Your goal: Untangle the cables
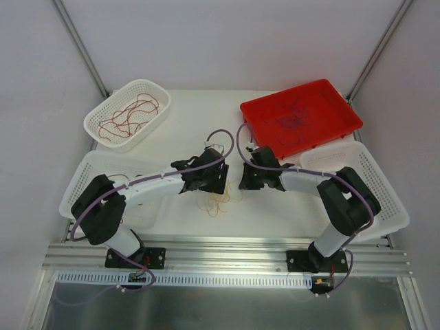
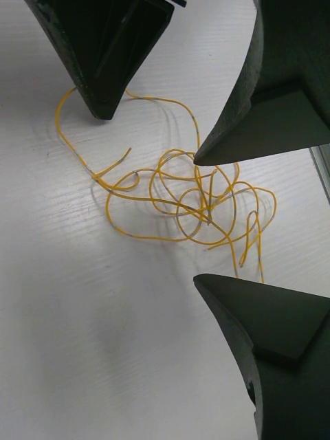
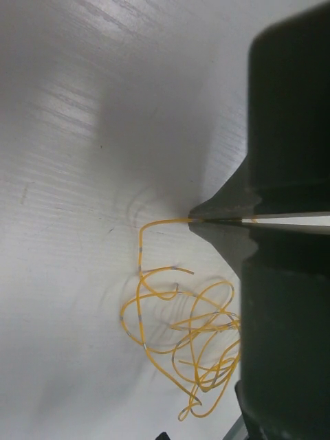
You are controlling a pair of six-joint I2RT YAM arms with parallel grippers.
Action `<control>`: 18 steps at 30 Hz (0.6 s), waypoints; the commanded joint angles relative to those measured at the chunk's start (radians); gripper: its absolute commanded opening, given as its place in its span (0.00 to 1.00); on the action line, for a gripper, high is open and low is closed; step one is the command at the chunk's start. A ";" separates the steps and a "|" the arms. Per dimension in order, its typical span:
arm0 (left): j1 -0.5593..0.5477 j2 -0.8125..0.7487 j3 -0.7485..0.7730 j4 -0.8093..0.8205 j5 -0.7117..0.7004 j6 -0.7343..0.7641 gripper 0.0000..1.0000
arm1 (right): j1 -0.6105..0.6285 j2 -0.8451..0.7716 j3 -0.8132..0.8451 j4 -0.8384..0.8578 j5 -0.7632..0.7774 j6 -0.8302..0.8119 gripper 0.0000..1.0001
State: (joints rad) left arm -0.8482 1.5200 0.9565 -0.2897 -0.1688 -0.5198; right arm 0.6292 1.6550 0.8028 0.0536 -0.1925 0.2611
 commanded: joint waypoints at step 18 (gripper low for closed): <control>0.014 -0.075 -0.067 0.006 -0.021 -0.032 0.65 | 0.015 -0.472 0.196 -0.411 0.176 -0.158 0.01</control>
State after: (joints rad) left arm -0.8364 1.5017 0.9154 -0.2871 -0.1696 -0.5240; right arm 0.6334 1.2518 0.9493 -0.2634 -0.0654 0.1421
